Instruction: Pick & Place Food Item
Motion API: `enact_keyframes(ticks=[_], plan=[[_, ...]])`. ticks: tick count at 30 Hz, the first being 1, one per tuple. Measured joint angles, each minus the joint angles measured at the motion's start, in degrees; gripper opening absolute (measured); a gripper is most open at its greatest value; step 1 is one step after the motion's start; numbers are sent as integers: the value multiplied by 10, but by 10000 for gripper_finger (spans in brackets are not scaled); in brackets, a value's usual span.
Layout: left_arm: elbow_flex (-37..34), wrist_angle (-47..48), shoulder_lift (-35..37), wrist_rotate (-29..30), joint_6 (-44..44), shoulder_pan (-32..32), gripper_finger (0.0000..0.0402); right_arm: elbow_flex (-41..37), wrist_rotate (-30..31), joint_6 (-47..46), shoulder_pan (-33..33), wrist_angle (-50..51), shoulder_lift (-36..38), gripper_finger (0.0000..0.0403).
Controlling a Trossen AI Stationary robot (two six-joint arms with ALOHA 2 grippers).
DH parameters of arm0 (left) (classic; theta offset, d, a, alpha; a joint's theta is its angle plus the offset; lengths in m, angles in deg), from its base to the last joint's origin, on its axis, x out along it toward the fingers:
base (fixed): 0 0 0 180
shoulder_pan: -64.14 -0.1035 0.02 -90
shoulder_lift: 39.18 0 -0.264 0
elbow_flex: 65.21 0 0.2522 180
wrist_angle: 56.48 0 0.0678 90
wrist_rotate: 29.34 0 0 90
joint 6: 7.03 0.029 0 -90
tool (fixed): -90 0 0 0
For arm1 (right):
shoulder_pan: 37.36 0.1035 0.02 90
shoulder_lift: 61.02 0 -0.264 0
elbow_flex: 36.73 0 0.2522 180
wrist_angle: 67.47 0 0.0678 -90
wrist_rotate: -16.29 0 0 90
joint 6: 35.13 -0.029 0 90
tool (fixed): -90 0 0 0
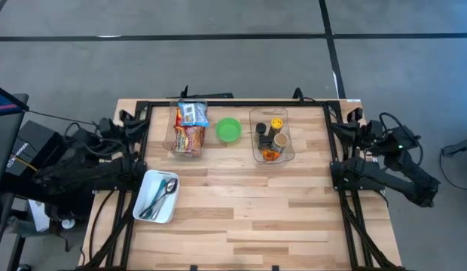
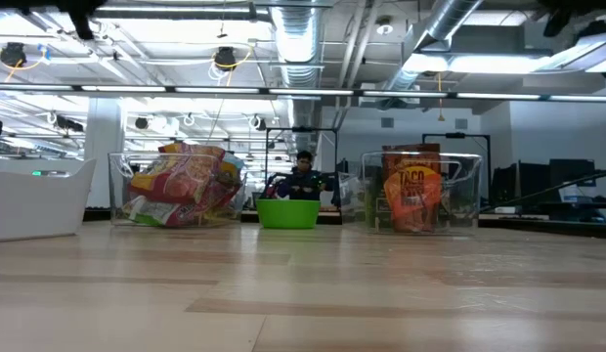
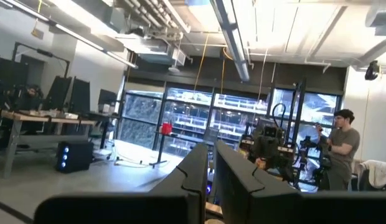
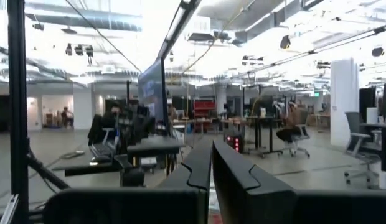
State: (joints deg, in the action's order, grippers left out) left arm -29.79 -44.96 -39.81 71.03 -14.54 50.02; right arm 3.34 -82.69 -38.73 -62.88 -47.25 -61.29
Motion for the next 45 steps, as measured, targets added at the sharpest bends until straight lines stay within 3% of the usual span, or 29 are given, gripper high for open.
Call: enact_keyframes(ticks=[8, 15, 29, 37, 45], plan=[[-115, -119, 0, 0, 1, 0, 23, -116, 0, -44, 0, -149, 0, 10], [-181, -193, 0, 0, 0, 0, 24, -176, 0, -69, 0, -181, 0, 11], [-213, -161, 0, 0, -2, 0, 22, -259, -1, -75, 0, -200, 0, 11], [-213, -103, -17, 1, 16, 0, 22, -258, 0, 28, 0, -90, 0, 11], [-213, -97, -68, 1, 13, 0, 22, -259, 12, 36, 0, -85, -12, 11]])
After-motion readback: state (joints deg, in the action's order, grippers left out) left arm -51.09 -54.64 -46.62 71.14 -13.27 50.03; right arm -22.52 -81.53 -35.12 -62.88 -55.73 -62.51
